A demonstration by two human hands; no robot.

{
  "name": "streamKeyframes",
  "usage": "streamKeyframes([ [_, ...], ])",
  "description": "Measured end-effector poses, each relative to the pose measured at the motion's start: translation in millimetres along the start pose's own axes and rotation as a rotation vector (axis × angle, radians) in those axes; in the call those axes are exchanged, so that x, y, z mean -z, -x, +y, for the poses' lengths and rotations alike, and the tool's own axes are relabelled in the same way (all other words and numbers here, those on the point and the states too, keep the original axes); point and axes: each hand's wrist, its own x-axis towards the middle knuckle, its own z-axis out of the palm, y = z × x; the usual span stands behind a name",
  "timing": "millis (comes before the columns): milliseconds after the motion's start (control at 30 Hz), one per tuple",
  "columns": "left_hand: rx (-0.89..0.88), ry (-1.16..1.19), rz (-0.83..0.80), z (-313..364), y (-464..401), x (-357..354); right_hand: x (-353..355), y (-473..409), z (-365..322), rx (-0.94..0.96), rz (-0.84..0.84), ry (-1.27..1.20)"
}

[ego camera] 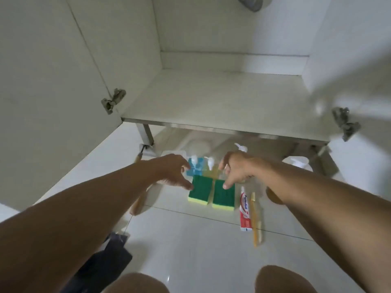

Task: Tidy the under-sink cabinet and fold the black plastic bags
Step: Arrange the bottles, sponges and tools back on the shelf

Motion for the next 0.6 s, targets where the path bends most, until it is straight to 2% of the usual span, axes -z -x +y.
streamKeyframes([
  [233, -0.199, -0.098, -0.083, 65.5, -59.0, -9.9, 10.5, 35.7, 81.6, -0.243, 0.041, -0.119],
  [300, -0.25, -0.122, -0.091, 76.9, -74.2, -9.3, 13.1, 43.9, 97.2, -0.346, 0.041, -0.076],
  [367, -0.293, -0.119, -0.079, 84.2, -91.6, -8.7, 14.5, 49.4, 110.0, -0.498, -0.062, -0.045],
  [433, -0.329, -0.119, -0.068, 91.8, -110.0, -9.6, 12.3, 57.0, 125.8, -0.654, -0.188, -0.093],
  [467, -0.348, -0.108, -0.063, 96.5, -118.1, -10.8, 10.2, 61.8, 135.1, -0.718, -0.201, -0.137],
  [600, -0.441, -0.028, -0.037, 127.4, -140.7, -11.0, 3.9, 76.2, 159.4, -0.816, 0.011, -0.286],
])
